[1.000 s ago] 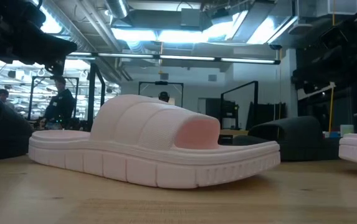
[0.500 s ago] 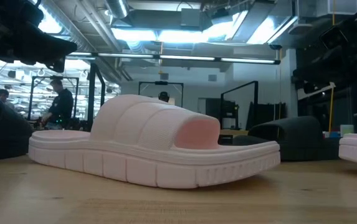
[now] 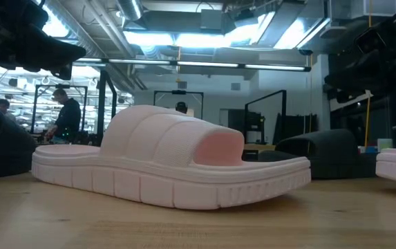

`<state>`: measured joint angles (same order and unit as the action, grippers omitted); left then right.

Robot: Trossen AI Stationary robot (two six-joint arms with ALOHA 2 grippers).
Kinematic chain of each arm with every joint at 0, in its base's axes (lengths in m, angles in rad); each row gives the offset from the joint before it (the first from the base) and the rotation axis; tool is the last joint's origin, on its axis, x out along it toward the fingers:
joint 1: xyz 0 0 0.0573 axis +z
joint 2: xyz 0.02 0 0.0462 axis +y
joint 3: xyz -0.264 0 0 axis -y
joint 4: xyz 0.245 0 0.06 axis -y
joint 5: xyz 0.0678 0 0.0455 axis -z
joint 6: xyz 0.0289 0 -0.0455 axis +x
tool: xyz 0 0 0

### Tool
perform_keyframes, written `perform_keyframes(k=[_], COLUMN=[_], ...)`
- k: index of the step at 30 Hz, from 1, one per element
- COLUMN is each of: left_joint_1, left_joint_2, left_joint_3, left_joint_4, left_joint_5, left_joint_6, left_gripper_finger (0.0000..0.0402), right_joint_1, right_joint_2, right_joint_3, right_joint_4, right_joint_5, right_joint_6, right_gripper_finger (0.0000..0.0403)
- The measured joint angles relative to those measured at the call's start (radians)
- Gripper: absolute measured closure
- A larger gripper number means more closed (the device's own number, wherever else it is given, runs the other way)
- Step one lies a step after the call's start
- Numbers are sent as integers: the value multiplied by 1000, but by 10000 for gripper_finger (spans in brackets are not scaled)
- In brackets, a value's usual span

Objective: Pick and place slides into the shelf
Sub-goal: Put the right black slipper on the shelf

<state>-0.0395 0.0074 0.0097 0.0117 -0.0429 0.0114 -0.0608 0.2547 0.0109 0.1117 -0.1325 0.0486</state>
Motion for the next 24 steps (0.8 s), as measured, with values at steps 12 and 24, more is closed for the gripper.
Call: perform_keyframes(k=[12, 24], left_joint_1=[0, 0], left_joint_2=[0, 0], left_joint_3=[0, 0], left_joint_4=[-2, -1], left_joint_5=[0, 0], left_joint_6=[1, 51], left_gripper_finger=[401, 401], right_joint_1=[0, 0], right_joint_2=[0, 1], right_joint_3=[0, 40], right_joint_4=[16, 68], right_joint_5=[61, 62], right_joint_6=[-2, -140], right_gripper_finger=[393, 393])
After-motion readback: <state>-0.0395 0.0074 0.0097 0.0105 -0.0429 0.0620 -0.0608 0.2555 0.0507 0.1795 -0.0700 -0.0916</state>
